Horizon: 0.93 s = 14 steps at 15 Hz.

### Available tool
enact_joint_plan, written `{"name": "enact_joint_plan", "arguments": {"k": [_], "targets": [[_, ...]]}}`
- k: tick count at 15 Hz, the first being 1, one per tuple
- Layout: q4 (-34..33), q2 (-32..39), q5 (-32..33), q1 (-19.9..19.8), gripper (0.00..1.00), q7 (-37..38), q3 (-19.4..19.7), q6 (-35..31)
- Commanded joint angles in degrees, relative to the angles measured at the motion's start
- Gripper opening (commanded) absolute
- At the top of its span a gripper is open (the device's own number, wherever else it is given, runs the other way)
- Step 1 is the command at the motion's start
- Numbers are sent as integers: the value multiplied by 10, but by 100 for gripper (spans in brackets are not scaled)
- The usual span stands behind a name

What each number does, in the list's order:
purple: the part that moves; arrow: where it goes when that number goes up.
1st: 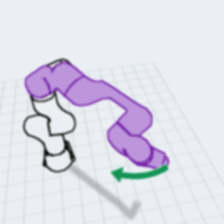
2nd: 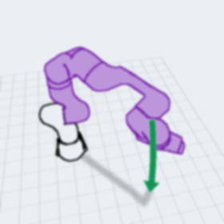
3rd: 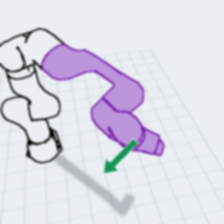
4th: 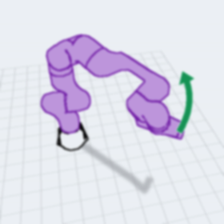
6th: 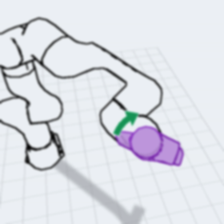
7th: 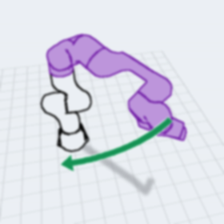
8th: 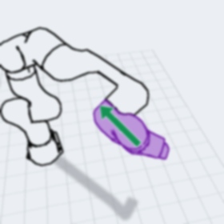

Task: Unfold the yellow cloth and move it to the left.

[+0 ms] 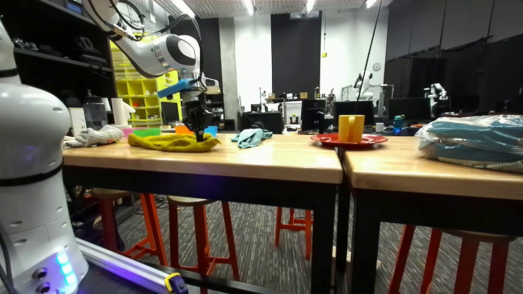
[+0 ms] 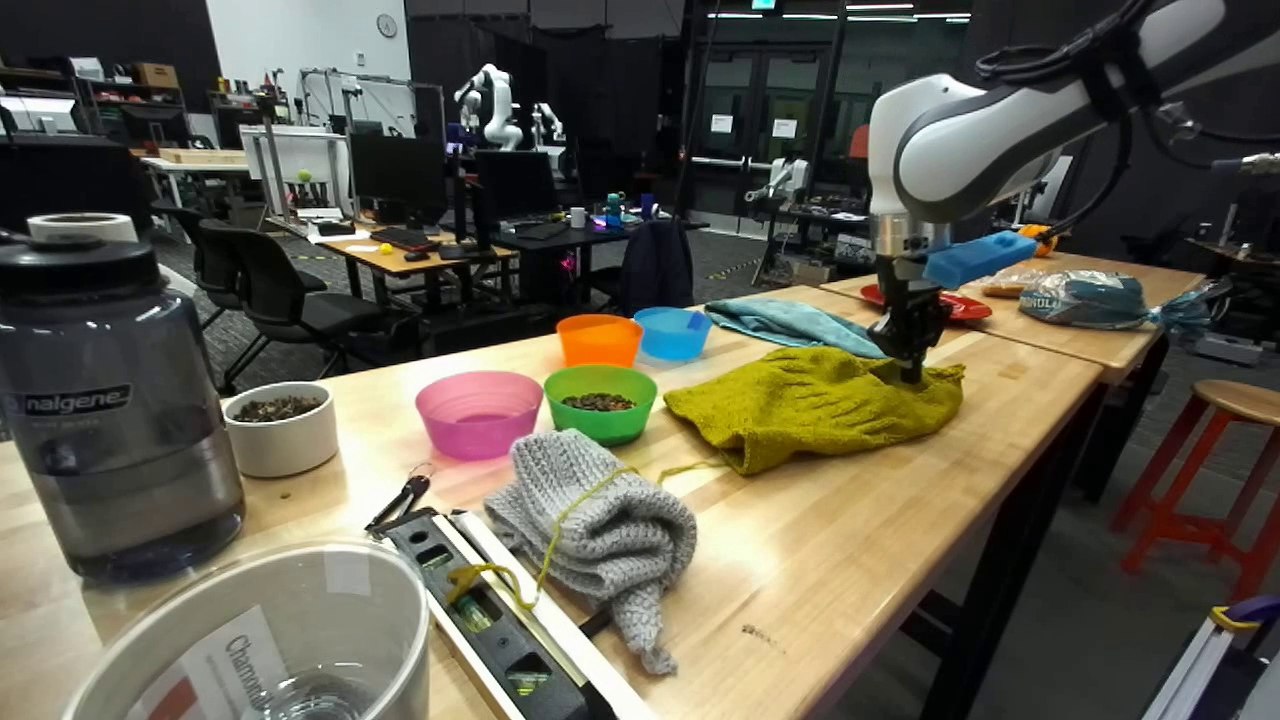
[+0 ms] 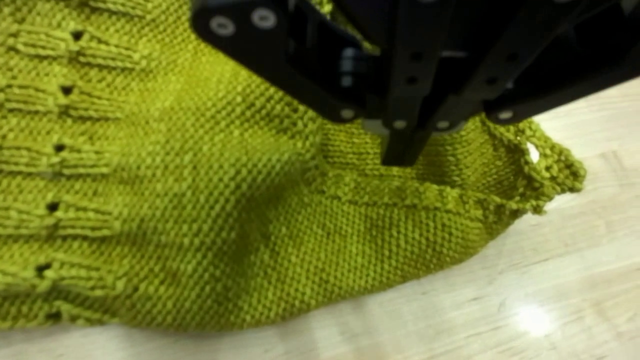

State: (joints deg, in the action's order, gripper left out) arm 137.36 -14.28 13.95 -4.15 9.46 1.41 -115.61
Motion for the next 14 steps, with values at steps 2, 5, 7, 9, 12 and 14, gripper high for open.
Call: {"name": "enact_joint_plan", "arguments": {"k": [2, 5, 7, 9, 12, 14], "targets": [[0, 13, 11, -10, 0, 18, 3, -34], [-10, 32, 11, -9, 0, 20, 2, -53], [-19, 48, 10, -8, 0, 23, 2, -64], [-28, 59, 13, -8, 0, 27, 2, -72], [-44, 71, 21, -9, 0, 41, 3, -79], [-56, 78, 24, -9, 0, 47, 5, -80]]}}
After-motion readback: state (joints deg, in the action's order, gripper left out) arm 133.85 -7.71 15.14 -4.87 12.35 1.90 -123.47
